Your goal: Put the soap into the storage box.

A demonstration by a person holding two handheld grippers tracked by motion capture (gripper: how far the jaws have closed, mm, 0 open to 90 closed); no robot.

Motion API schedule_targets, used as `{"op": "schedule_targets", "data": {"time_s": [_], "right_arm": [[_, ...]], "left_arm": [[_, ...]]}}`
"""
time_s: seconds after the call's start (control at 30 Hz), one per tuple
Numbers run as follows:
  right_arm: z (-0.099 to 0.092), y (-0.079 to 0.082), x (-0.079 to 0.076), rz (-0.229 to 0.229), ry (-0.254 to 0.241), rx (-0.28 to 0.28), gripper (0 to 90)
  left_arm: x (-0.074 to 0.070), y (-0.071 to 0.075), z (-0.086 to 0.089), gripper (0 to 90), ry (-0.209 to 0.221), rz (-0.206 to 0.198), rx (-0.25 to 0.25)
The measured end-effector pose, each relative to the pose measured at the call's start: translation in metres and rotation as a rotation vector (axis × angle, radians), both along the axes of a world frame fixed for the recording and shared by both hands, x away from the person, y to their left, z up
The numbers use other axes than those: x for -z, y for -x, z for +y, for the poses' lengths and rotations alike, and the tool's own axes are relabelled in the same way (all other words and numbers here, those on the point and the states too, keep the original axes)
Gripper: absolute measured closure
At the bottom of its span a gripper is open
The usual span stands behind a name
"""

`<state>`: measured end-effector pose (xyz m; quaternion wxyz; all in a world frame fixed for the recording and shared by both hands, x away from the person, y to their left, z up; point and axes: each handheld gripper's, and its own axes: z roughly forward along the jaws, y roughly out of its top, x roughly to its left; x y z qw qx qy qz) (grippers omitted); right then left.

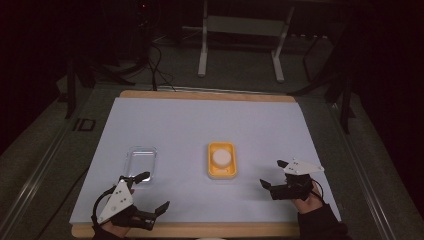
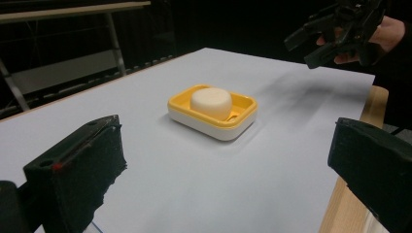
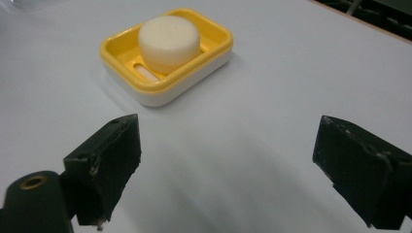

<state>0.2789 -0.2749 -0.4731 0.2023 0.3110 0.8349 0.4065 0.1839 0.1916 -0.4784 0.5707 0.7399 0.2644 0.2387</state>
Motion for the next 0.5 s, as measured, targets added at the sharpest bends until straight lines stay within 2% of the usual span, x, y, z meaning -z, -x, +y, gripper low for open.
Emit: {"op": "schedule_targets", "data": {"time_s": [0.27, 0.5], "right_arm": [[-0.009, 0.009, 0.003, 0.018, -0.016, 0.017, 12.6], [-0.015, 0.008, 0.001, 0.011, -0.038, 0.035, 12.6]], "left_arm": [[-0.001, 0.001, 0.001, 0.1, -0.003, -0.005, -0.005], [0.000, 0.001, 0.000, 0.0, -0.003, -0.004, -0.002]]}}
